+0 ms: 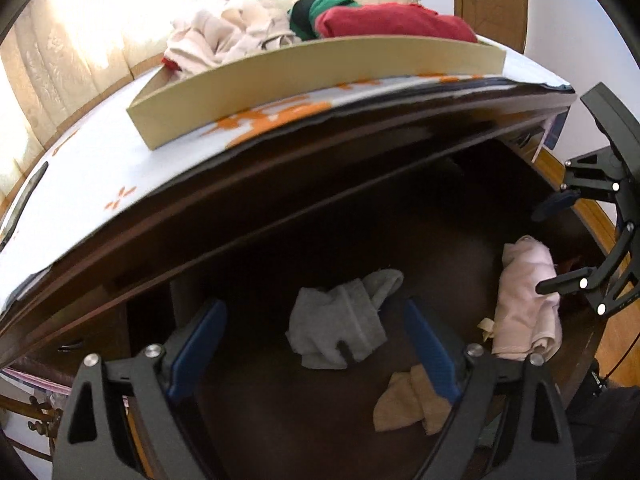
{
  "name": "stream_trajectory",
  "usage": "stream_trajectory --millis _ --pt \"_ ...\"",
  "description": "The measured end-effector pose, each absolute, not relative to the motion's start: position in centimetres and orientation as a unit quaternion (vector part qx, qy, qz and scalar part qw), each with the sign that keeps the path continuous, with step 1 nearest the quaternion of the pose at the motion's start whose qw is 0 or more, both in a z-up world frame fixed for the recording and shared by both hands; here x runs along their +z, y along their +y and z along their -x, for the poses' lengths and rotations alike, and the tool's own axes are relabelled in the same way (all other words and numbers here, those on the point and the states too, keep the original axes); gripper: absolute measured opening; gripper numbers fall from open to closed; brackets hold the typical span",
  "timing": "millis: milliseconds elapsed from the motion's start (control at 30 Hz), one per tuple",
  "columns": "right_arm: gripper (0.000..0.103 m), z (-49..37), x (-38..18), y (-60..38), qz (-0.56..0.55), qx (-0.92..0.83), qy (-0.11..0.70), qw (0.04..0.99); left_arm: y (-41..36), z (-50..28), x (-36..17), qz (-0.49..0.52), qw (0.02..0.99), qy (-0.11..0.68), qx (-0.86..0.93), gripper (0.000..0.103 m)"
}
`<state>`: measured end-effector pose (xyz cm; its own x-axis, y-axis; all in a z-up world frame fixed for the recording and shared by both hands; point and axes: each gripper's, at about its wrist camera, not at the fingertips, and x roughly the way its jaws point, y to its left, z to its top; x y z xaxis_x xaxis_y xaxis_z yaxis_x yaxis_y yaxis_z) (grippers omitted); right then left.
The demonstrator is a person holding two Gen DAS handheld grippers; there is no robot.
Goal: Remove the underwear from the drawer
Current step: 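Withdraw both open tools from the tray and lower them into the drawer, then close right tool on pink garment while left tool reaches grey sock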
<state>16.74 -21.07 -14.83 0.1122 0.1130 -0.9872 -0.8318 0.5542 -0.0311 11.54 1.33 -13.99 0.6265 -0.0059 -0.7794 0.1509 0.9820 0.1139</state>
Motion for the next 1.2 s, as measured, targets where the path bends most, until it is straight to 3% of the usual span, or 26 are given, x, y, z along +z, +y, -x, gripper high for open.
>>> stream_trajectory --millis 667,733,933,1200 --pt "0.071 -17.4 -20.0 -18.3 0.341 0.345 0.632 0.604 1.4 -12.6 -14.8 -0.079 0.875 0.471 -0.073 0.094" --pt "0.066 -17.7 -20.7 -18.6 0.334 0.35 0.638 0.599 1.4 -12.6 -14.8 -0.078 0.875 0.472 -0.074 0.094" --pt "0.031 -16.6 -20.4 -18.1 0.318 0.375 0.63 0.601 1.9 -13.2 -15.0 -0.069 0.87 0.481 -0.081 0.094" --pt "0.028 -16.8 -19.2 -18.0 0.279 0.379 0.606 0.641 2.6 -14.5 -15.5 -0.05 0.854 0.508 -0.097 0.094"
